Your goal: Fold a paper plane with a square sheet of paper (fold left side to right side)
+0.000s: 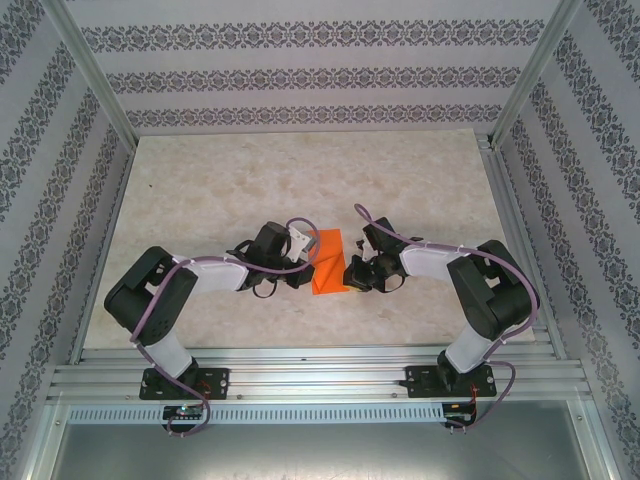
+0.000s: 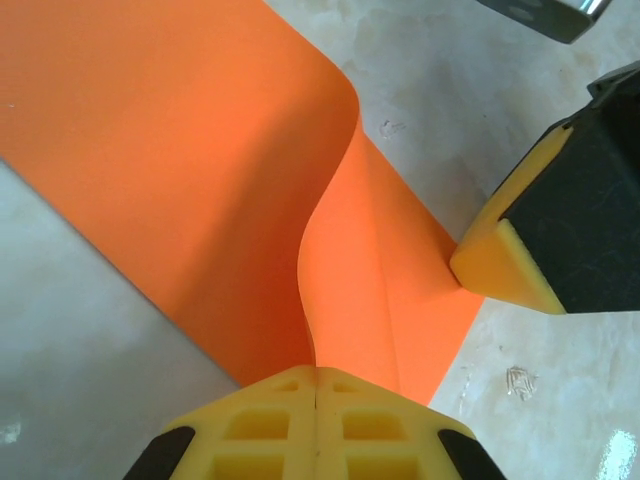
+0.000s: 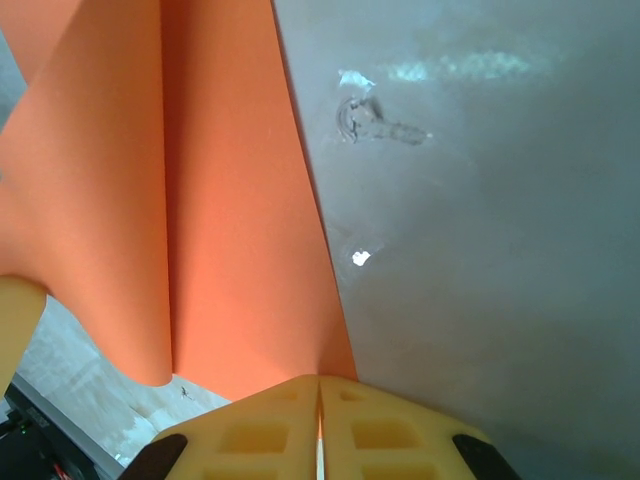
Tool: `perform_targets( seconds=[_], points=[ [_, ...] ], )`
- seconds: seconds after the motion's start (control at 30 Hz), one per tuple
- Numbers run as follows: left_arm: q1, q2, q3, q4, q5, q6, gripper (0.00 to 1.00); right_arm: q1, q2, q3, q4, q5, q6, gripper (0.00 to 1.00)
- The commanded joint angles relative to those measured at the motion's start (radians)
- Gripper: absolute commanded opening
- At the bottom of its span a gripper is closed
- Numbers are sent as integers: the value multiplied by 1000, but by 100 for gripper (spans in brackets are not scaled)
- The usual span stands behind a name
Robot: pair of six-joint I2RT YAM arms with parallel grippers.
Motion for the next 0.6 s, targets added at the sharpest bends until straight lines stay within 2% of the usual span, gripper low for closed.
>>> perform_targets(
  seconds=[0.0, 0.57],
  points=[
    [16, 20, 34, 6, -11, 8, 0, 15, 36, 7, -53, 56, -27, 9],
    [25, 70, 57, 10, -16, 9, 0, 25, 55, 27, -84, 68, -51, 10]
  ],
)
